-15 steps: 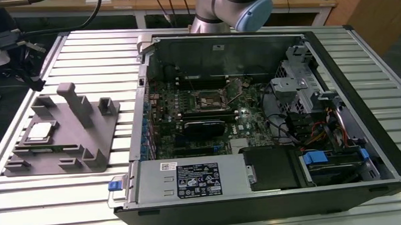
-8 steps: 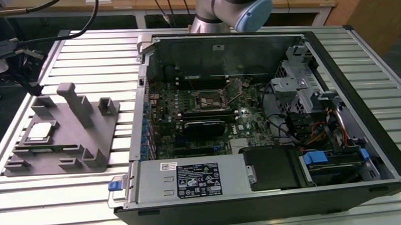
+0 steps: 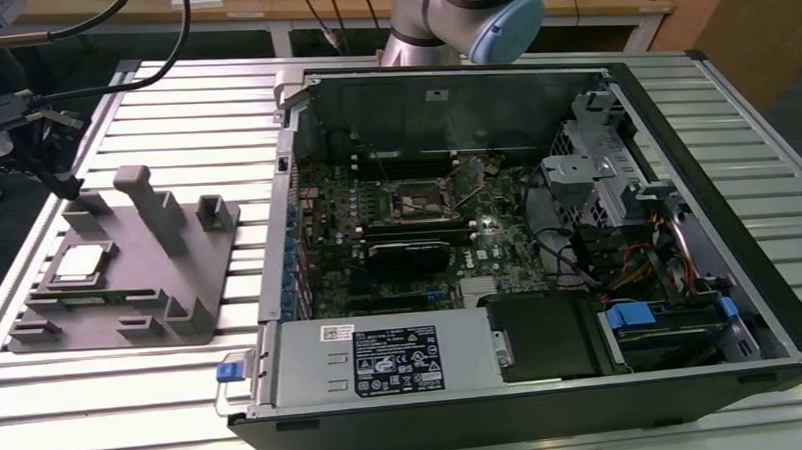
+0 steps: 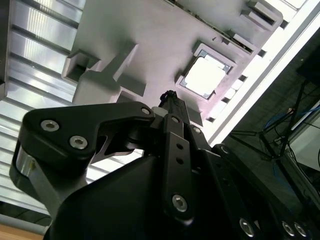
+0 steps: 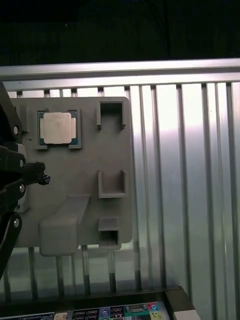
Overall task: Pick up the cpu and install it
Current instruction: 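Reach for the cpu, then pick up the cpu and move it towards the insertion slot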
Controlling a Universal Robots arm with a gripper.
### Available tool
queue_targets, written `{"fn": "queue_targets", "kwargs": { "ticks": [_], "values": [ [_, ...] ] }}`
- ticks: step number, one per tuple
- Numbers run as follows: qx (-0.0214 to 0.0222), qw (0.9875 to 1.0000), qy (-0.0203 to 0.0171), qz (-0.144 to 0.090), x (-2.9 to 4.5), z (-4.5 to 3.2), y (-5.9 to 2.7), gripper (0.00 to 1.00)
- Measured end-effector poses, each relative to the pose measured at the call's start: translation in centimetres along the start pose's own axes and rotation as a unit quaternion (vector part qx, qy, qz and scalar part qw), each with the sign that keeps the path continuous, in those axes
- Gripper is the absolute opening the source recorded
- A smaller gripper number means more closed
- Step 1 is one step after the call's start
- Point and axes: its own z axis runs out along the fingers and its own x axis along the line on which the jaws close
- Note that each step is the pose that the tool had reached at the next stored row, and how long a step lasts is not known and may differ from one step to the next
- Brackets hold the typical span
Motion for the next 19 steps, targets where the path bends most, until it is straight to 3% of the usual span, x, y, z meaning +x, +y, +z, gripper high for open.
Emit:
{"fn": "queue_targets", "kwargs": {
  "ticks": [12,19],
  "values": [
    [-0.0001,1.0,-0.0002,0.0,0.19,0.14,-0.02,0.11],
    [0.0,1.0,0.0,0.0,0.89,0.4,-0.09,0.11]
  ]
}}
